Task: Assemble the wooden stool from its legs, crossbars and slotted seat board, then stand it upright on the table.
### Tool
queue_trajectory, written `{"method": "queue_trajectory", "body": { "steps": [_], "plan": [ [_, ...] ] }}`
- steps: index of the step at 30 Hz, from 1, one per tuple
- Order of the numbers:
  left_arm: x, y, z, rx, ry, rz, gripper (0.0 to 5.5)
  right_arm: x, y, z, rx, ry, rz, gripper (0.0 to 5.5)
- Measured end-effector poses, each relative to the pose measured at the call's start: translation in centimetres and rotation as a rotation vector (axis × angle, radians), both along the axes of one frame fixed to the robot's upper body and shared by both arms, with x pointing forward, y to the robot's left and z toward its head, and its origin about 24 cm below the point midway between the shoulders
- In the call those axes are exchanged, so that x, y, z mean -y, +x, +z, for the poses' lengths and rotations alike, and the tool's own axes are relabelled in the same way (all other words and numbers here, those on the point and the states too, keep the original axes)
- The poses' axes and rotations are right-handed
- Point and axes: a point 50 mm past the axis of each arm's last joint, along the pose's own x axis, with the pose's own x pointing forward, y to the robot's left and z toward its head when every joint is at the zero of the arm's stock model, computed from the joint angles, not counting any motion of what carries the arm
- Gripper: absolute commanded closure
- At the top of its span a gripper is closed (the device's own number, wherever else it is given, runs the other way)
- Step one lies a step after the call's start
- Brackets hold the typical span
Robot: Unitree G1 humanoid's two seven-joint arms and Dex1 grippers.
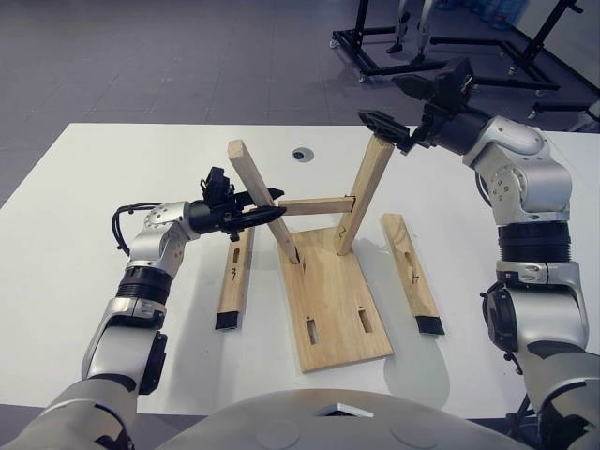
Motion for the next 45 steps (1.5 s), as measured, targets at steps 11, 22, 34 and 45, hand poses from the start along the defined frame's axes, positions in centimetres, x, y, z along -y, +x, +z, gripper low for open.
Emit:
{"method": "queue_trajectory", "body": {
  "steps": [11, 22, 34, 45],
  "plan": [
    [0.8, 0.3, 0.2, 0.018, 0.013, -0.030, 3.49, 0.6, -0.1, 0.1, 0.001, -0.010, -0.017, 0.33],
    [1.2, 0.8, 1.3, 0.044, 0.099, -0.095, 3.49, 1.1, -0.2, 0.3, 0.005, -0.021, -0.037, 0.33],
    [1.5, 1.5, 1.1, 0.022, 0.129, -0.112, 3.49, 1.5, 0.1, -0.1, -0.008, -0.015, -0.038, 0.33],
    [1.7, 1.5, 1.1, 0.026, 0.125, -0.129, 3.49, 1.5, 0.3, 0.0, -0.004, -0.016, -0.026, 0.33]
  ]
}}
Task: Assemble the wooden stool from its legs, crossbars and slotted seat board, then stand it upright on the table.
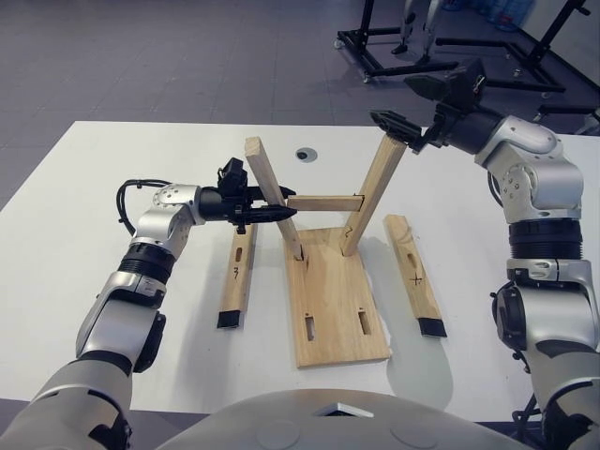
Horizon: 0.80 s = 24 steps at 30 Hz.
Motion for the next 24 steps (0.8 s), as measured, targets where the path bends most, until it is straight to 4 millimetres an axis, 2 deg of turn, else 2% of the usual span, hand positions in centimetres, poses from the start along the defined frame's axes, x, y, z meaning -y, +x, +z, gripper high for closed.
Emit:
{"method": "queue_trajectory", "body": {
  "steps": [8, 13, 18, 21, 22, 24],
  "plan": [
    [0.2, 0.0, 0.1, 0.006, 0.003, -0.009, 3.49, 0.0, 0.1, 0.2, 0.019, -0.004, -0.026, 0.33],
    [0.2, 0.0, 0.4, 0.018, 0.011, -0.019, 3.49, -0.5, 0.1, 0.8, 0.046, 0.058, -0.073, 0.33],
    [0.5, -0.1, 0.4, 0.027, 0.020, -0.031, 3.49, -1.6, -0.4, 3.0, 0.162, 0.098, -0.107, 0.33],
    [3.3, -0.7, 0.5, 0.047, 0.024, -0.142, 3.49, -4.0, -0.7, 5.0, 0.258, 0.109, -0.058, 0.33],
    [3.8, -0.9, 0.5, 0.052, 0.025, -0.169, 3.49, -4.4, -0.9, 5.8, 0.306, 0.094, -0.057, 0.33],
    [3.9, -1.0, 0.6, 0.057, 0.028, -0.175, 3.49, -4.4, -0.8, 6.1, 0.340, 0.065, -0.076, 0.33]
  ]
}}
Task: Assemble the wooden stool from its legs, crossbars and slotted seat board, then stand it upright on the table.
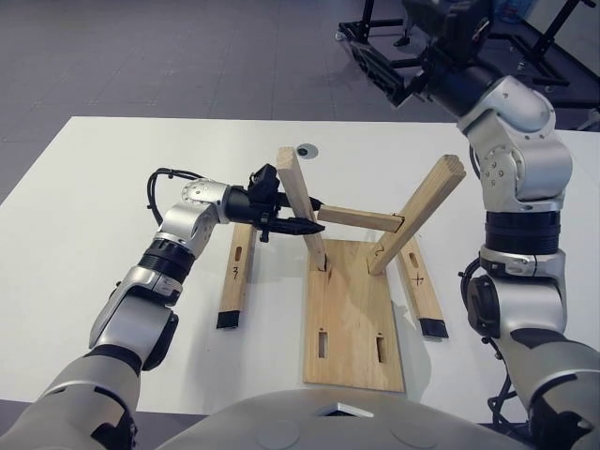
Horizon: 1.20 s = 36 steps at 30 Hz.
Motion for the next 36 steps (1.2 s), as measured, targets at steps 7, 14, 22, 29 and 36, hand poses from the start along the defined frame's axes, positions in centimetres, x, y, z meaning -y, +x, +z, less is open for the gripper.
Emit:
{"method": "queue_trajectory", "body": {
  "steps": [7, 14, 22, 29, 36],
  "plan": [
    [-0.1, -0.2, 0.1, 0.015, 0.009, 0.011, 3.49, -0.2, -2.4, 2.9, 0.172, -0.081, -0.014, 0.33],
    [-2.3, -1.7, -0.1, 0.026, 0.051, 0.138, 3.49, -3.6, -8.7, 2.7, 0.338, -0.368, 0.119, 0.33],
    [-4.7, -3.6, 0.6, -0.003, 0.140, 0.202, 3.49, -1.8, -12.1, -5.7, 0.196, -0.537, -0.050, 0.33],
    [-4.8, -3.5, 0.8, -0.050, 0.168, 0.231, 3.49, -2.2, -14.6, -9.5, 0.178, -0.584, -0.123, 0.33],
    [-4.6, -2.4, 1.1, -0.096, 0.205, 0.186, 3.49, -3.7, -14.5, -10.5, 0.230, -0.605, -0.135, 0.33]
  ]
}}
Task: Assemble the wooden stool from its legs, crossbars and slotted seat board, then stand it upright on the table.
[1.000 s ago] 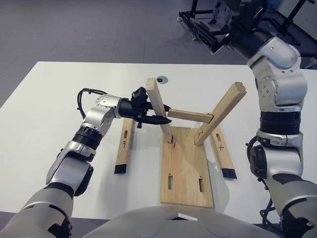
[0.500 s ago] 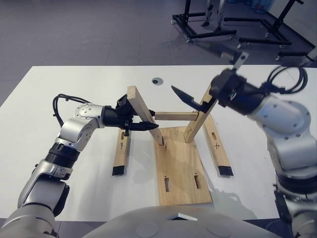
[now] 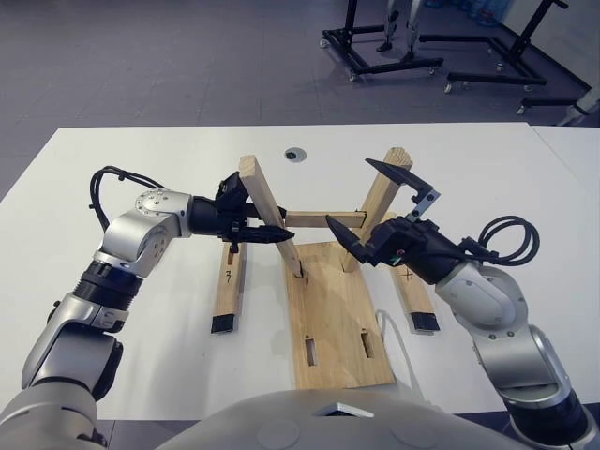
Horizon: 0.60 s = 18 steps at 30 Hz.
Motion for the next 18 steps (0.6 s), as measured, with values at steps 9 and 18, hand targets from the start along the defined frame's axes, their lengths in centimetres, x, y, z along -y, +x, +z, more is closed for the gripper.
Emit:
{"method": "queue_trajectory", "body": {
  "steps": [9, 18],
  "plan": [
    [0.0, 0.8, -0.1, -0.056, 0.008, -0.072, 3.49, -1.3, 0.5, -2.0, 0.015, -0.063, 0.027, 0.33],
    [0.2, 1.4, -0.3, -0.092, 0.004, -0.083, 3.49, -1.9, 0.5, -2.9, 0.038, -0.111, 0.055, 0.33]
  ]
}}
